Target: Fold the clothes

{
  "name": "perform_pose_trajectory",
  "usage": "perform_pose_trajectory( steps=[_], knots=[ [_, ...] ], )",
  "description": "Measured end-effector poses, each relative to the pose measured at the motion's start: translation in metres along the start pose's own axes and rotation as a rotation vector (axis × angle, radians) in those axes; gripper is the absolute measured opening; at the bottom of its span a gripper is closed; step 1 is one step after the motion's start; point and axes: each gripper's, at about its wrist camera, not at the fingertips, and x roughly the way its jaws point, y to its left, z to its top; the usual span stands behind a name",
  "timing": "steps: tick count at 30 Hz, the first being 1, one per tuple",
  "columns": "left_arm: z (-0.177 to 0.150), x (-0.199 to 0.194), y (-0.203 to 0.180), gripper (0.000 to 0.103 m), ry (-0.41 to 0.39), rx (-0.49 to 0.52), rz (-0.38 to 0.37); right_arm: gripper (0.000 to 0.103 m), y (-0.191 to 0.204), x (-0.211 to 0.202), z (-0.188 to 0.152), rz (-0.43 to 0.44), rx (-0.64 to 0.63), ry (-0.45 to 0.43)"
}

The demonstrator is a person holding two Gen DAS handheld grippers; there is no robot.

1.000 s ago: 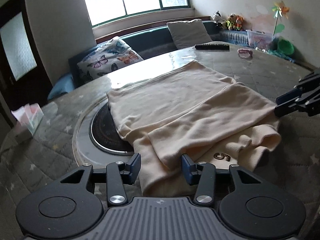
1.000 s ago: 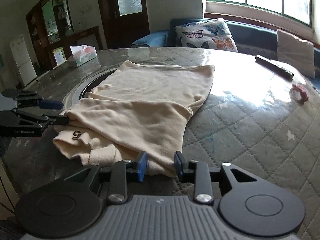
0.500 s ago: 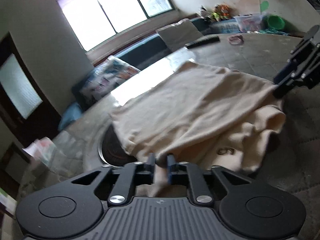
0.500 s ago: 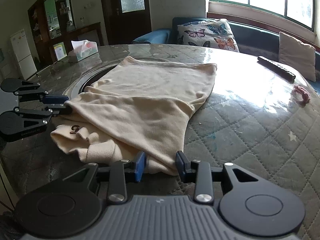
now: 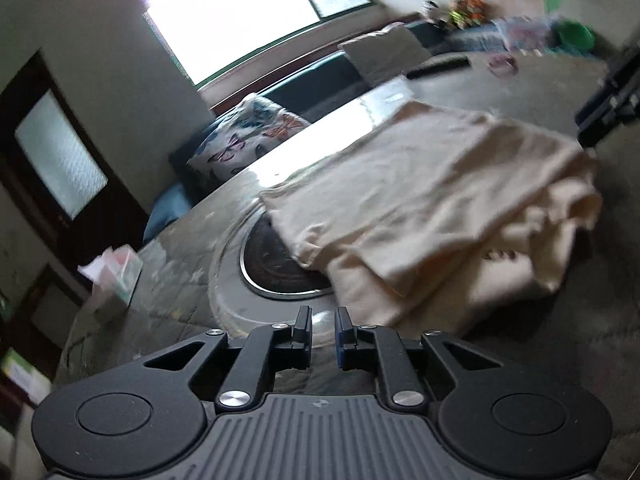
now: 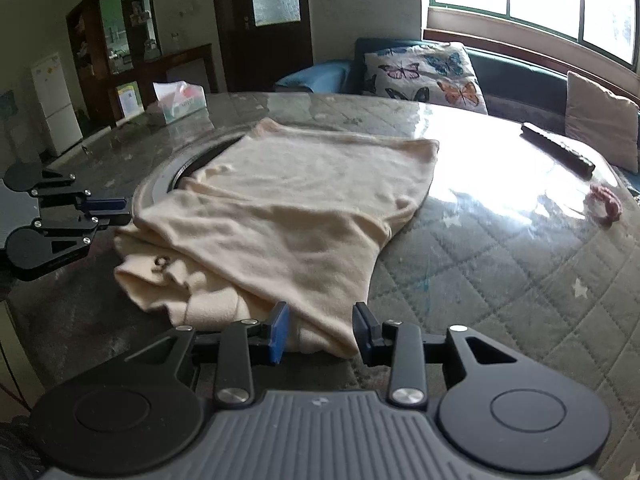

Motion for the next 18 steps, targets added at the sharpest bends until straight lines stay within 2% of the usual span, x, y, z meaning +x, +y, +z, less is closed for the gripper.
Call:
perform_pose_trajectory(
  steps=[5, 9, 14, 16, 18],
  knots=[
    [0.022, 0.001, 0.014, 0.014, -0.019, -0.153, -0.069, 0.034, 0.0, 0.006, 0.015, 0.001, 0.002, -0.049],
    [0.039, 0.015, 0.009, 0.014, -0.03, -0.223, -0.152, 0.033, -0.002, 0.026, 0.029, 0.001, 0.023, -0.07],
    [0.049, 0.044, 0.0, 0.014, 0.011, -0.249, -0.216, 0.024, -0.004, 0.049, 0.043, 0.002, 0.051, -0.089],
    [0.048, 0.055, -0.003, 0.014, 0.035, -0.239, -0.214, 0.018, -0.007, 0.059, 0.044, -0.001, 0.065, -0.081],
    [0.043, 0.065, -0.005, 0.014, 0.056, -0.218, -0.198, 0.017, -0.012, 0.067, 0.039, -0.011, 0.085, -0.059]
  ],
)
